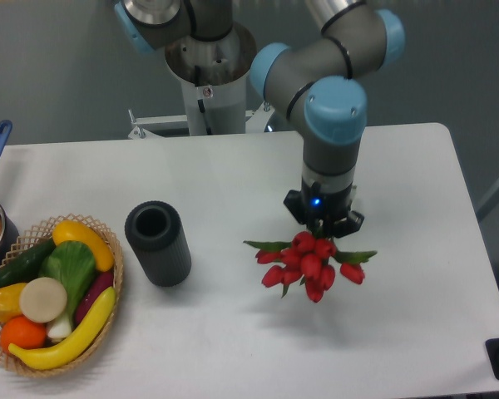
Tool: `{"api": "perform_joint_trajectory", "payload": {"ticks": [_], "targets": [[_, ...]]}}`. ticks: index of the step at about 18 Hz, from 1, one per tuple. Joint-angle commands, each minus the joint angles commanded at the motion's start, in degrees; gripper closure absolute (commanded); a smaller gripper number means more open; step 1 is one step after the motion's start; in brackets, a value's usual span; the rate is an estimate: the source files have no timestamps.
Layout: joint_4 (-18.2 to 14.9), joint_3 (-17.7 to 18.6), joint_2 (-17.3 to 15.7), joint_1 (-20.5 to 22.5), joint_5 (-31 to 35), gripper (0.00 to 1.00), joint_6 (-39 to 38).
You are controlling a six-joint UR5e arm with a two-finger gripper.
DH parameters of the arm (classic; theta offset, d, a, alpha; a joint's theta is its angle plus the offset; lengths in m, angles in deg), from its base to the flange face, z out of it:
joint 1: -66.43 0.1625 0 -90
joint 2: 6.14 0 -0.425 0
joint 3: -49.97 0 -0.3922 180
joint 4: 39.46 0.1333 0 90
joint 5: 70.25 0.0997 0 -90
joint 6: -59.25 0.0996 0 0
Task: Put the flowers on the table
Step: 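Lower the gripper holding the red tulips down onto the table, then open the gripper to release the tulip stems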
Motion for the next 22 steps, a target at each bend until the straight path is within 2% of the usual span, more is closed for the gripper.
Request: {"api": "perform_joint_trajectory", "payload": {"ticks": [1, 4, 7, 11, 14, 15, 16, 17, 22], "targets": [[1.31, -0.61, 1.49, -1.22, 0.09, 1.00, -1.31], [1.68, -1.93, 4.40, -2.37, 0.00, 0.99, -1.68], [1.68, -2.29, 5.54, -2.73, -0.17, 0.95, -1.59], [1.85, -2.55, 7.48, -2.82, -0.18, 0.84, -1.42], [2.29, -2.47, 7.57, -2.82, -0.18, 0.61, -1.07], [2.29, -2.55, 7.57, -2.82, -0.18, 0.49, -1.15], [2.38, -2.55, 7.57, -2.82, -0.09, 0.21, -1.15], [2.38, -2.55, 7.31, -2.82, 0.00, 0.00, -1.24], [4.14, -2.55, 6.78, -2.82, 0.18, 0.00, -1.15]]}}
